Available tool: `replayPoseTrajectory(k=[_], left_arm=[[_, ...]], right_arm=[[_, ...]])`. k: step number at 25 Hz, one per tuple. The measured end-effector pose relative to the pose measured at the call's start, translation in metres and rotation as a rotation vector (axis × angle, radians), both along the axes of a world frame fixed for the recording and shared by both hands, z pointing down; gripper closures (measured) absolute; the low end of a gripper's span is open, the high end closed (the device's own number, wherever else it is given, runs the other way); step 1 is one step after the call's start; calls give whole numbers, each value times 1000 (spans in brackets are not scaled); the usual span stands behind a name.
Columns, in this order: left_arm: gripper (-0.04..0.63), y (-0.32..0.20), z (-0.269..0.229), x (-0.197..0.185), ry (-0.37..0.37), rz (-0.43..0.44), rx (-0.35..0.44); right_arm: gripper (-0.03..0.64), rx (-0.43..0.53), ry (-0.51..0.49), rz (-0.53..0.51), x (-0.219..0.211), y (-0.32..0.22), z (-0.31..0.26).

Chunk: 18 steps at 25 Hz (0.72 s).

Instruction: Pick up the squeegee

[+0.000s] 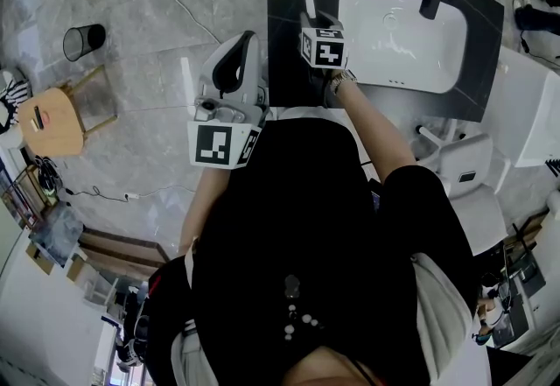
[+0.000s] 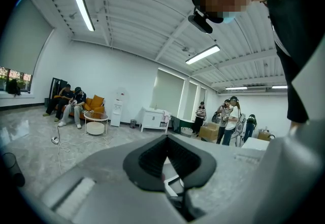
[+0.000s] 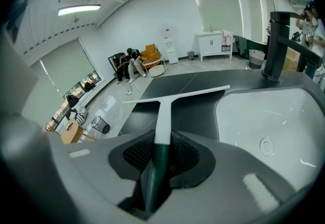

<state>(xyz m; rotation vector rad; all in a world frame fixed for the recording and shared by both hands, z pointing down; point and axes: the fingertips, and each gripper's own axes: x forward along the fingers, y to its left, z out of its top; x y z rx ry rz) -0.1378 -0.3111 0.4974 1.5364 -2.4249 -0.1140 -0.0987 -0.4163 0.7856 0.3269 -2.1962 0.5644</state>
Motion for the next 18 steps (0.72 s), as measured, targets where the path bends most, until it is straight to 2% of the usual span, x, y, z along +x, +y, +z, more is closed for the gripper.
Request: replayPoseTrajectory(k=[9,18], left_arm=[[595,8,-4,6,-1,7,22],[595,18,-9,12,0,59,55]], right_arm=[[518,19,-24,-10,10,2,-14],[518,76,-67,9,20,7,-42]])
